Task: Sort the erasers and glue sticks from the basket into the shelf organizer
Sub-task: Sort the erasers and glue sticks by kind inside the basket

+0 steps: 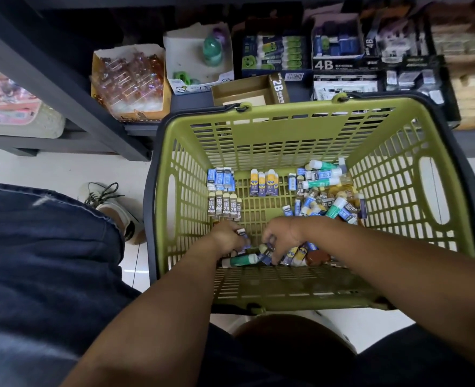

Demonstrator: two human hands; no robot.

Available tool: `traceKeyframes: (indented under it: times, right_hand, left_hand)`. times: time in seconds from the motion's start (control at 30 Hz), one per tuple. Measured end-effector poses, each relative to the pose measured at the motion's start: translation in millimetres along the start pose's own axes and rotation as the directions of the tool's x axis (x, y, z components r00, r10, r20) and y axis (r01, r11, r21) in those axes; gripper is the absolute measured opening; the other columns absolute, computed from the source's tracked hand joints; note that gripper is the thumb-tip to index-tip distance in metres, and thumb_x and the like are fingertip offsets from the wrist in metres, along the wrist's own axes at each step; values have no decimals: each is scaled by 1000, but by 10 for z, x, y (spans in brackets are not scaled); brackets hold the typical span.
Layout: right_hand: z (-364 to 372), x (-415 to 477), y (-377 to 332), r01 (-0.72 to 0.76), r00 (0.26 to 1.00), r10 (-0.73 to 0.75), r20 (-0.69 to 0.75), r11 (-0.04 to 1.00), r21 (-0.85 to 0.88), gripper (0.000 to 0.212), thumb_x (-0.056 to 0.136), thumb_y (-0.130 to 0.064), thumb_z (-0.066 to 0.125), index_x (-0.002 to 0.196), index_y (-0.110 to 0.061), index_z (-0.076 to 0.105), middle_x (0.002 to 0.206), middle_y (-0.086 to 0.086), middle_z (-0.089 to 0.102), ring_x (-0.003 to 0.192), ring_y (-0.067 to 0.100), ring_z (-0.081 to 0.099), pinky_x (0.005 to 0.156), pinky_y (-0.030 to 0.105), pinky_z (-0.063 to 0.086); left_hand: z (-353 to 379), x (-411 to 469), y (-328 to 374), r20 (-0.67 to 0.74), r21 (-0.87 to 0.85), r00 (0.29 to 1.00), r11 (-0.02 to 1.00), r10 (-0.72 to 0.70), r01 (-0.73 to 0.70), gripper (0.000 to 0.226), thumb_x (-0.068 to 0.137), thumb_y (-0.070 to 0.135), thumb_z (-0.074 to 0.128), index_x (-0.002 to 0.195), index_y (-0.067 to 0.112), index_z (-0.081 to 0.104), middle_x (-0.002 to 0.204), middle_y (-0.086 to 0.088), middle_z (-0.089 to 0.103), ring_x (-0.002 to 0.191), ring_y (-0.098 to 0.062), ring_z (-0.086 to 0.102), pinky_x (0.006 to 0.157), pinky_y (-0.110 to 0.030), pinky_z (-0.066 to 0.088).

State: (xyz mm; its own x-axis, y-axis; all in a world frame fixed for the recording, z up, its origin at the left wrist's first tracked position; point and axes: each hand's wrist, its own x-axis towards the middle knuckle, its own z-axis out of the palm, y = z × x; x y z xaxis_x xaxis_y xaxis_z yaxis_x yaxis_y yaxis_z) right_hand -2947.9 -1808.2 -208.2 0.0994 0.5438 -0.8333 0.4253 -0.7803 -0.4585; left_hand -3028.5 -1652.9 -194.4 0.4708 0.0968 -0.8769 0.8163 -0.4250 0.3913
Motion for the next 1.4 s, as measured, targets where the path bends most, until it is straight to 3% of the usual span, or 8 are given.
traceKeyframes:
  times: [0.17, 0.3, 0.43, 0.83, 1.07, 1.2, 1.3, 1.4]
  right_hand:
    - [-94, -299, 187, 7, 985, 90, -148, 833, 554, 62, 78, -29, 78, 132, -12, 53, 131, -6, 52, 124, 15, 47, 104, 28, 34]
    - [-136, -364, 196, 89, 967, 138, -216, 611, 787, 31, 77, -25, 77, 104, -12, 67, 115, 3, 66, 121, 21, 53, 109, 37, 30]
    - [-96, -341, 66, 109, 973, 117, -199, 530, 841, 11, 82, -20, 72, 84, -19, 61, 116, 4, 63, 125, 18, 45, 113, 42, 19]
    - [33, -305, -1, -1, 990, 119, -72, 519, 855, 33, 90, -28, 64, 122, -21, 59, 142, 2, 48, 138, 19, 35, 109, 48, 25]
    - [27, -207, 20, 29, 970, 226, -90, 260, 965, 64, 93, -19, 61, 147, -10, 29, 132, 15, 56, 95, 18, 68, 81, 28, 55]
    - [-9, -139, -56, -3, 954, 284, -100, 342, 940, 60, 96, -19, 56, 146, -3, 26, 129, 19, 58, 91, 20, 68, 77, 25, 54]
    - [-87, -52, -179, 20, 886, 369, -281, 575, 818, 30, 97, -17, 54, 122, -1, 53, 113, 19, 64, 88, 25, 67, 78, 30, 52]
    - [-190, 92, -370, 55, 833, 351, -427, 715, 697, 20, 94, -23, 59, 102, -5, 64, 116, 16, 65, 111, 27, 60, 97, 35, 46]
  left_hand:
    - [-5, -26, 160, 46, -338, 998, 939, -46, 59, 33, 97, -2, 47, 127, 11, 52, 117, -15, 63, 80, -17, 66, 63, -22, 54]
    - [-25, -54, 251, 125, -648, 992, 758, 7, 76, 29, 95, 8, 50, 124, 5, 53, 117, -14, 62, 95, -23, 65, 75, -32, 55]
    - [-6, -105, 291, 221, -761, 970, 640, 105, 104, 40, 92, 36, 61, 124, 12, 56, 126, -11, 58, 111, -28, 59, 83, -38, 57]
    - [44, -111, 264, 129, -703, 991, 708, 30, 70, 18, 84, 9, 71, 102, 9, 69, 107, -5, 56, 98, -20, 64, 78, -32, 60]
    - [-12, -94, 177, 158, -714, 986, 683, -51, 150, 20, 81, -3, 70, 99, 3, 68, 118, -16, 61, 96, -23, 65, 78, -30, 59]
    - [-42, -99, 134, 183, -749, 978, 630, -104, 207, 20, 81, -5, 69, 100, 2, 68, 125, -18, 55, 98, -25, 61, 75, -30, 60]
    - [-45, -91, 98, 161, -810, 970, 536, -183, 236, 15, 83, -6, 67, 96, 0, 68, 131, -20, 52, 112, -32, 56, 68, -29, 60]
    - [-61, -132, 143, 99, -910, 961, 368, -260, 193, 20, 88, -3, 63, 108, -2, 65, 130, -17, 52, 125, -32, 48, 90, -32, 53]
